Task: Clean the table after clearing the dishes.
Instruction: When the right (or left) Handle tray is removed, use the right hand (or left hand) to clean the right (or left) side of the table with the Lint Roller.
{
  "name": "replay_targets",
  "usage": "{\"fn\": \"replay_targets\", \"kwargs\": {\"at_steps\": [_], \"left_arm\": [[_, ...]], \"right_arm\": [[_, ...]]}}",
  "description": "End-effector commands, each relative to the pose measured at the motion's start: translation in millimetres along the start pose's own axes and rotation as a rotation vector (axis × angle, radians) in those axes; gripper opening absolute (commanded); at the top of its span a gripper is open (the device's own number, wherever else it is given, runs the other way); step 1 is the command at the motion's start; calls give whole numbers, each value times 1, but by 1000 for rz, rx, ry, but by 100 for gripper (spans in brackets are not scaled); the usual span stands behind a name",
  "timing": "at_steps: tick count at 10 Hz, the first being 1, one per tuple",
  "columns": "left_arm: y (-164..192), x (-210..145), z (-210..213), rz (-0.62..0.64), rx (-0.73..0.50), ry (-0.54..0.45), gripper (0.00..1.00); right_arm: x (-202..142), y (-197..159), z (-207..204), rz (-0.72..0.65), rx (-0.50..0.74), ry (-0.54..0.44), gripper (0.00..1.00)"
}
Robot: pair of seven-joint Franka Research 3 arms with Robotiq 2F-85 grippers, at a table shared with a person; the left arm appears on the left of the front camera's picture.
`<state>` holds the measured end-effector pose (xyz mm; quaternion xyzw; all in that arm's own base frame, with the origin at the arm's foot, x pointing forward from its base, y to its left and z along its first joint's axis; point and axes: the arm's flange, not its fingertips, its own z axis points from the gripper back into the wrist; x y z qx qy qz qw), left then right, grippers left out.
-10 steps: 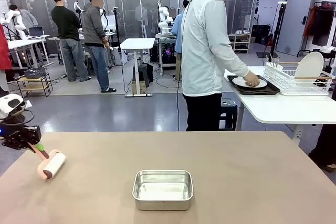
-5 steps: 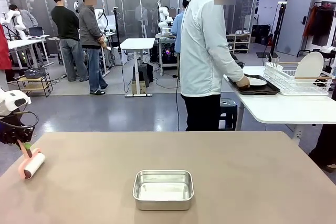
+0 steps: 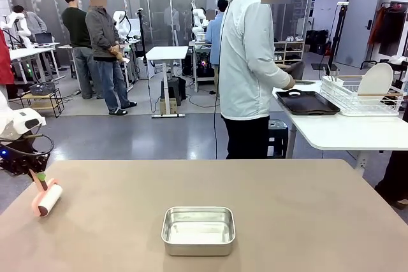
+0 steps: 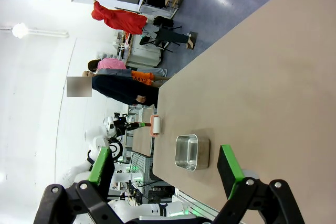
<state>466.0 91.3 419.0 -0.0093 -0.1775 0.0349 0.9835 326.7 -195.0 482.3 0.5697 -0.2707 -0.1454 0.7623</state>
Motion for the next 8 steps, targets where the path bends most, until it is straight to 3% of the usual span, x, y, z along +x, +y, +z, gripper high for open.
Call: {"fn": "replay_targets", "kwargs": {"at_steps": [1,4,5,8], "left_arm": [[-9,-13,56,-23,51,-87,20],[-23,-21,108,-38,24,-199,20],[-14,-5,86,-65,40,-158,20],[-14,-5,86,-65,40,-158,20]], "right_arm": [[-1,3,0,4,8,3,100],[-1,3,0,4,8,3,100],[-1,3,0,4,8,3,100],[-1,3,0,4,8,3,100]]}}
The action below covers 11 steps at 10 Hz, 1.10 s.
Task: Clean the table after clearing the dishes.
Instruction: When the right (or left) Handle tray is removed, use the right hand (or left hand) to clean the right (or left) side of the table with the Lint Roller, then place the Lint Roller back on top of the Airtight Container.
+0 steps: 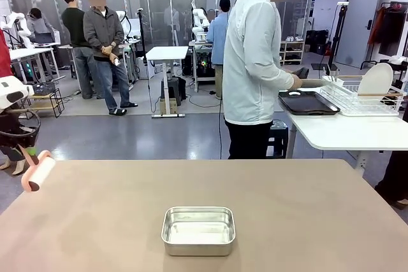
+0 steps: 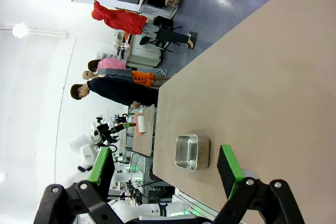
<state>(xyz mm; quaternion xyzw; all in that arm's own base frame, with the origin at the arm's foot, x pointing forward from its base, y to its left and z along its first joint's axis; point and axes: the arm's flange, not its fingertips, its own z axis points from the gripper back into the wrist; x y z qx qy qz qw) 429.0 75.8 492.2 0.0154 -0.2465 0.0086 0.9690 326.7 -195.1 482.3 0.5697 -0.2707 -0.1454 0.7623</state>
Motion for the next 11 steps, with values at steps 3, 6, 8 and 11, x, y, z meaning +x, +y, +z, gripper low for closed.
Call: {"fn": "replay_targets", "kwargs": {"at_steps": [3,6,8,11], "left_arm": [[2,5,3,-4,6,-16,20],[2,5,3,-4,6,-16,20],[2,5,3,-4,6,-16,20],[-28,17,17,-203,11,-43,20]], "right_arm": [[-1,3,0,4,8,3,100],[-1,3,0,4,8,3,100],[-1,3,0,4,8,3,100],[-1,3,0,4,8,3,100]]}}
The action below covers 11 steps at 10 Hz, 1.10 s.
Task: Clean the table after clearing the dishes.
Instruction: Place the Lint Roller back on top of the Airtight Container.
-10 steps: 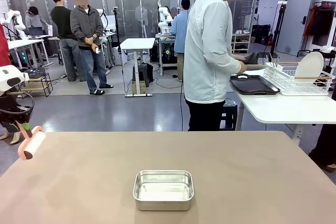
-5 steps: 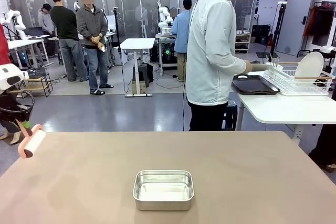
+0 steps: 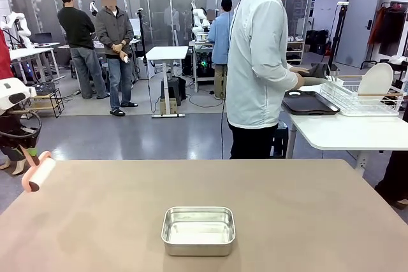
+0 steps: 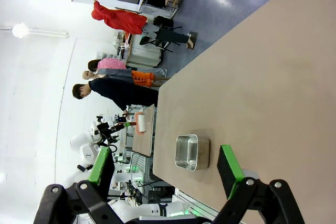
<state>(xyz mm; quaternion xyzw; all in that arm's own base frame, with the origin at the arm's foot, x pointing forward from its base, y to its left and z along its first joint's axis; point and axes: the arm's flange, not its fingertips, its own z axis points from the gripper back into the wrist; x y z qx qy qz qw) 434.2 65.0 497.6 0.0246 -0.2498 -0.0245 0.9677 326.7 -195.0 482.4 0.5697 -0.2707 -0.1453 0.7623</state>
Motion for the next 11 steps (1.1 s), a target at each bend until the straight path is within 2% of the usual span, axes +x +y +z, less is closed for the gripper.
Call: {"fn": "replay_targets", "kwargs": {"at_steps": [1,3,4,5,6,7,9,11], "left_arm": [[-62,27,36,-364,64,-43,20],[-149,36,81,-701,57,-94,20],[-206,34,92,-930,56,-71,20],[-254,31,99,-1059,-35,-32,20],[-300,23,105,-1191,-65,-13,20],[-346,9,107,-1332,-139,-17,20],[-407,-19,107,-1549,-272,-11,20],[-446,-36,106,-1661,-366,-56,20]], "right_arm": [[-1,3,0,3,8,3,100],[-1,3,0,3,8,3,100],[-1,3,0,3,8,3,100],[-1,3,0,3,8,3,100],[-1,3,0,3,8,3,100],[-1,3,0,3,8,3,100],[-1,3,0,3,8,3,100],[-1,3,0,3,8,3,100]]}}
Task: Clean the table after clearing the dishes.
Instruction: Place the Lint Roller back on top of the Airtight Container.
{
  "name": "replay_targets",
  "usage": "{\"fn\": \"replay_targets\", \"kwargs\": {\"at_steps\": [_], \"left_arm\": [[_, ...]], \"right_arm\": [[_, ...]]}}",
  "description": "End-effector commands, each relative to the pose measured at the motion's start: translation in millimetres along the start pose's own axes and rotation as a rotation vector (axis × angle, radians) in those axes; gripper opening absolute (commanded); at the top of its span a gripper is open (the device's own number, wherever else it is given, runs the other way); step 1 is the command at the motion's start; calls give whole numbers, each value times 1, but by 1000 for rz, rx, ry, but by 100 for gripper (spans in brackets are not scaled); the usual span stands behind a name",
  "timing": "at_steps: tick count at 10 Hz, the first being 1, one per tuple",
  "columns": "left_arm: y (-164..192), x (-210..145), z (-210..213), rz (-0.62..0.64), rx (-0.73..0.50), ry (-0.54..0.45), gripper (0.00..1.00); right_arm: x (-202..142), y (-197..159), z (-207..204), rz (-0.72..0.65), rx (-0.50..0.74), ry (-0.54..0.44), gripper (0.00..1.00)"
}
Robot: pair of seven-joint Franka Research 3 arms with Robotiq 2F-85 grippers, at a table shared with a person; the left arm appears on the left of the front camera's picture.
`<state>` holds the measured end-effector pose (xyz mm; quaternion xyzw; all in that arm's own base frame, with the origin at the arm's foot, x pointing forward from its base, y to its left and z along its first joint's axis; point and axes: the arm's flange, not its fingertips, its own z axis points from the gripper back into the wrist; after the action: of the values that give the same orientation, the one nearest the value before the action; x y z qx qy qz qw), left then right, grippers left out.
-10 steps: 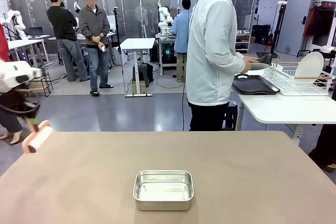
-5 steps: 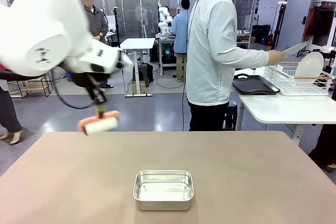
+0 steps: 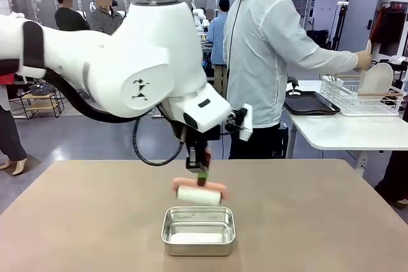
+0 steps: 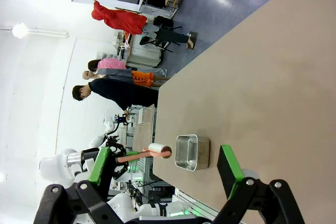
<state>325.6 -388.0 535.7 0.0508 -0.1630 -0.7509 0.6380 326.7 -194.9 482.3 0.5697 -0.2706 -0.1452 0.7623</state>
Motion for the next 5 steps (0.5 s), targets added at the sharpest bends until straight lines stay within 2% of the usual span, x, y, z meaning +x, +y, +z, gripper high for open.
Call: {"fn": "replay_targets", "kwargs": {"at_steps": [1,2,5], "left_arm": [[12,-3,-2,-53,-63,-17,20],[14,-6,-9,-16,-100,-5,20],[15,-22,-16,50,-126,-76,20]], "right_arm": [[-1,3,0,3,8,3,100],[-1,3,0,3,8,3,100],[-1,3,0,3,8,3,100]]}}
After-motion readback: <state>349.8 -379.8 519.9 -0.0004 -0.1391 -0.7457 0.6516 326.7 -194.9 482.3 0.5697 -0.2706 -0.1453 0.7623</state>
